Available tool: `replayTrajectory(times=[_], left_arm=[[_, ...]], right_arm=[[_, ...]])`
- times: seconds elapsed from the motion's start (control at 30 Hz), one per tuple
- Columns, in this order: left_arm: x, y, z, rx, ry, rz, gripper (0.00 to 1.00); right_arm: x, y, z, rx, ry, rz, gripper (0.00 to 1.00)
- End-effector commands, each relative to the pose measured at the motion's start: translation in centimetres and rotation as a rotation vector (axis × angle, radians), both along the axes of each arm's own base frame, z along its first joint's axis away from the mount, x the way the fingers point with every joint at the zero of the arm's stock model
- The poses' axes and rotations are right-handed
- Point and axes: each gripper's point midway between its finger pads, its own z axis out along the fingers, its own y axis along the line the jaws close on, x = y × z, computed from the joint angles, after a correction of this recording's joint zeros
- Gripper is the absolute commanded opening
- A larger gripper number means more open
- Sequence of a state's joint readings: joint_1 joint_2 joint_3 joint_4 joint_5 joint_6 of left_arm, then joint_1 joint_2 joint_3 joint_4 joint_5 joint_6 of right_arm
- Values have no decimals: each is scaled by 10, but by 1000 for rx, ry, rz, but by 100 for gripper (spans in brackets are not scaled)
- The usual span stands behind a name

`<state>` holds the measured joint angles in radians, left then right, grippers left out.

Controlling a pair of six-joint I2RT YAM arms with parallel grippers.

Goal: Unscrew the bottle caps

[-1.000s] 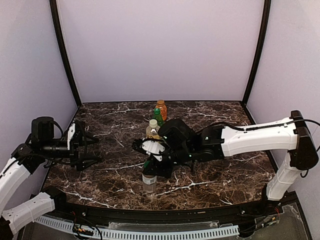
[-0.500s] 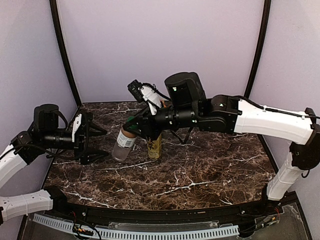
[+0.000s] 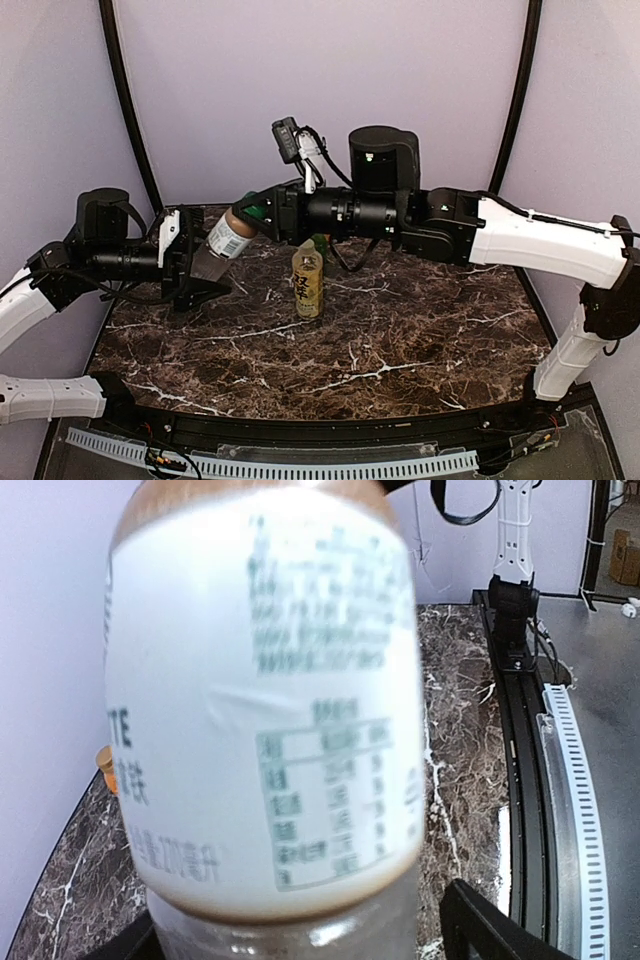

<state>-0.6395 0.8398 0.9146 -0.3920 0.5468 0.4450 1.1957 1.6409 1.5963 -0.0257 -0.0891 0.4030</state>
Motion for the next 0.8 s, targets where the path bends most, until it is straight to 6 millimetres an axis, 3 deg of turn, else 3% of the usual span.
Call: replayTrajectory(times=[0.0,0.37,0.43,0.53,0.6,0.67,0.77], left_arm=[[12,4,6,18,-26,72,80],[11,3,22,-24,-39,69,43],[11,3,22,-26,-45,68,40],[15,6,20,-8,-70,89,38],[22,11,18,26,-125,121,38],[34,19,16,91,-223,168,37],[60,40,18,213,-408,295,35]], right_arm=[[-4,5,15,78,-2,37,0],[2,3,5,54,-4,5,0],[4,1,3,46,-1,-10,0],[7,-4,-1,25,11,-34,54],[9,-9,3,19,17,-47,79],[7,-15,8,11,25,-45,89],[5,-23,19,13,49,-40,90]])
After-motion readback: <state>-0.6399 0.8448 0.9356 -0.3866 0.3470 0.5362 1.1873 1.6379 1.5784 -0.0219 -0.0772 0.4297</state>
